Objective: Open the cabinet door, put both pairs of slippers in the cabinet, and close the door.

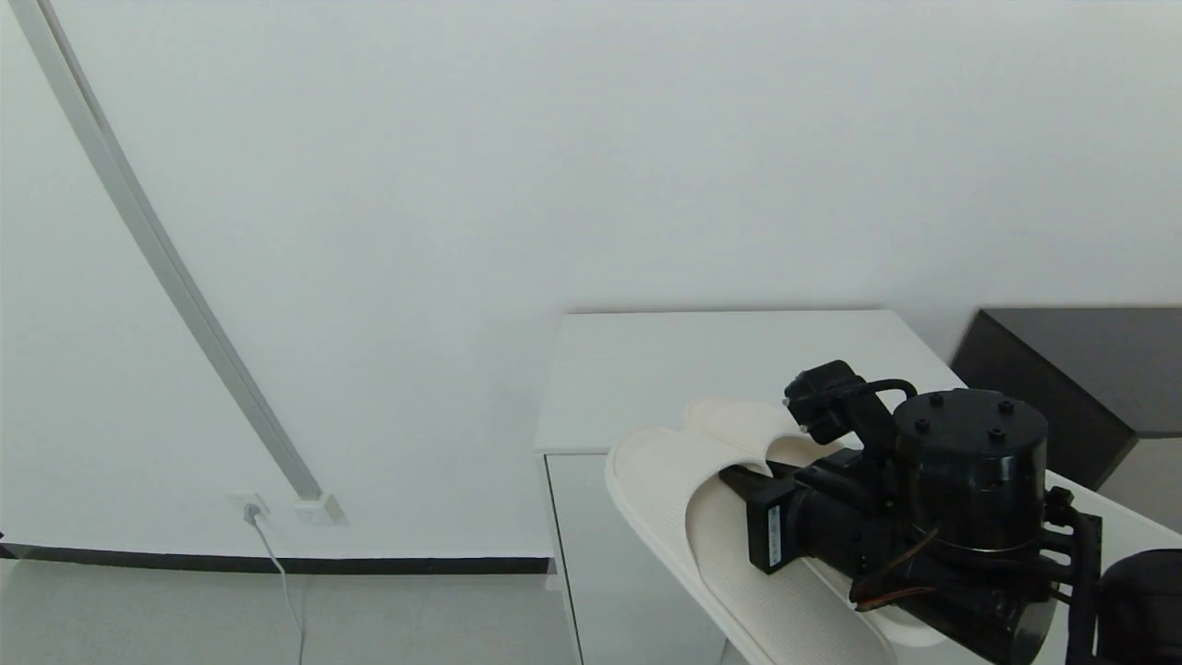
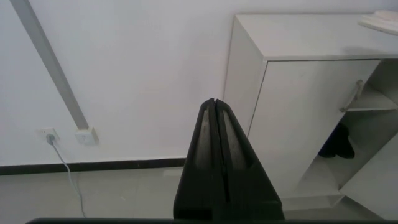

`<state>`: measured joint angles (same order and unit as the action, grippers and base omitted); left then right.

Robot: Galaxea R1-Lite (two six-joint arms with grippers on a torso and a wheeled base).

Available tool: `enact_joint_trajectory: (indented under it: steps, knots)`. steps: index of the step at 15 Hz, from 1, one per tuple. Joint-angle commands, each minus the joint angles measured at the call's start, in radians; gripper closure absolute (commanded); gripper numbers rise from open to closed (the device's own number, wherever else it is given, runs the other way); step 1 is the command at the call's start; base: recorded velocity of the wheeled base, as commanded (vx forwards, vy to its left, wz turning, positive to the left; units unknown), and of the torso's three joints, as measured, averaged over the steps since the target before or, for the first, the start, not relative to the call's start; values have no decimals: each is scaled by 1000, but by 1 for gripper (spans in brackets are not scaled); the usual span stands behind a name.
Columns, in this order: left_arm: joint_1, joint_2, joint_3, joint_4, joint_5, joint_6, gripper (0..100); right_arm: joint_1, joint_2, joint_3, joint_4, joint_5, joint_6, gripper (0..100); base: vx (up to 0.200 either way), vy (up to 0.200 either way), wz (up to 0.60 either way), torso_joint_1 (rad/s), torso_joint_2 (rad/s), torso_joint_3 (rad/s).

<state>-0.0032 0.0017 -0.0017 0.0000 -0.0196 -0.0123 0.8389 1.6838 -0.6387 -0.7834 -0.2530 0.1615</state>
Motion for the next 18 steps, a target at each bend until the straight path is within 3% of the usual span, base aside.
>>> enact_joint_trajectory:
  steps: [1, 18]
  knots:
    - [0, 0, 0, 0, 0, 0, 100, 0, 4, 2, 0, 0, 0, 100, -200, 0, 0, 2, -2, 2]
    - [0, 0, 0, 0, 0, 0, 100, 11, 23, 5, -28, -34, -2, 100, -12, 0, 0, 0, 0, 0]
